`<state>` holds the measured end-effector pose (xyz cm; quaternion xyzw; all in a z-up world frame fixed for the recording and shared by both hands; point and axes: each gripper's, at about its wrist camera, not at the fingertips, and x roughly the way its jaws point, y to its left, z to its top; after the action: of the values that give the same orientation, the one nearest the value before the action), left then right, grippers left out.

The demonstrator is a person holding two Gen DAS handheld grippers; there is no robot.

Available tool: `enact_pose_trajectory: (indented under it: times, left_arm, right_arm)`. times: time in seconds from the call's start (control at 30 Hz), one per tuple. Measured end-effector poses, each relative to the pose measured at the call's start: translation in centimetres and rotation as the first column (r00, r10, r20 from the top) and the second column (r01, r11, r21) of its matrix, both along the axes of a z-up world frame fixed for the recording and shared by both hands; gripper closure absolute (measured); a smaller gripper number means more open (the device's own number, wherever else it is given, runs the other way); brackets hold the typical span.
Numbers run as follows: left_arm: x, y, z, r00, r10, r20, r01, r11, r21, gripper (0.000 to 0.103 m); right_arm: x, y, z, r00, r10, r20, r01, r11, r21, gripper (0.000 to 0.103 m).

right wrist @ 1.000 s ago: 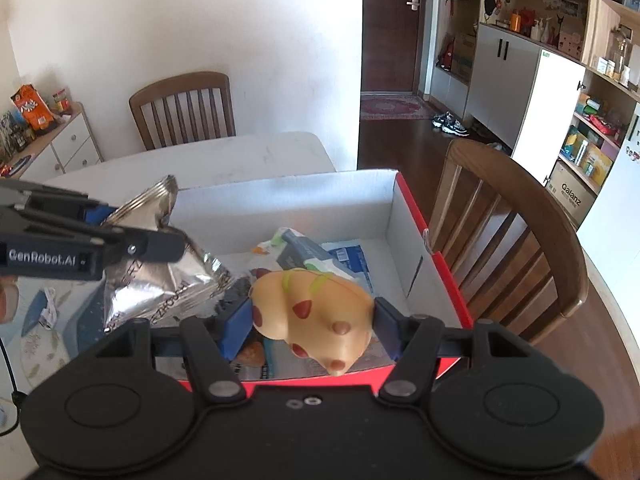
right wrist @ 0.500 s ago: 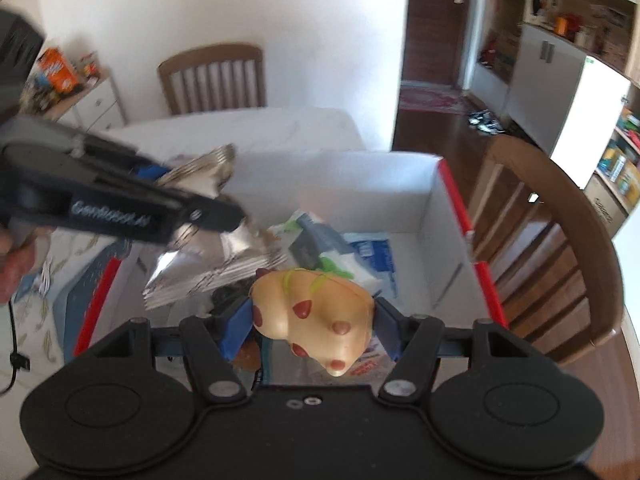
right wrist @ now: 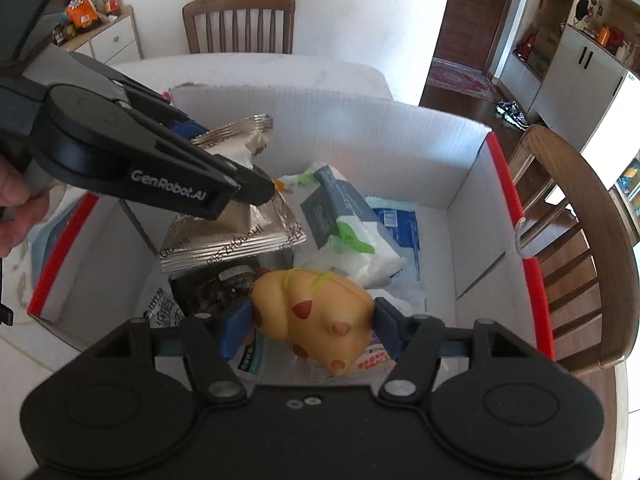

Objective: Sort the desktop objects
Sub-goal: 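Open the left tool releasing the foil bag while the right tool releases the yellow toy in the box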

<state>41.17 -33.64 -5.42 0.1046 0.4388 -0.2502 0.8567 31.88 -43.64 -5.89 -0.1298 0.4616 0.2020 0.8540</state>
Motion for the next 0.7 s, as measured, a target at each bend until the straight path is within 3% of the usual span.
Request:
enact_pose_trajectory:
  times: [0.4,0.57,0.7]
  left_arm:
    - [0.7,0.2,-0.9,0.996,0.020,-0.083,-0.016,0.999,0.044,0.060]
    - [0.4,-0.1,-0.5,0.996,-0.006,-0.090,0.008,1.000,0.018,0.034]
    - [-0.1,-0.1,0.2,0.998,0.000,-0.071,0.001,1.000,0.008,0.030]
  right_arm:
    - [0.0,-0.2,0.1,1.000,0.014,-0.021,-0.014,1.000,0.013,0.032]
    - [0.4,-0.7,0.4,1.000,-0.004,-0.009,0.004,0.999,0.033,0.020]
    - [0.1,-1.2,1.0,1.000,-0.017,0.007,0.017,0.998,0.055,0.018]
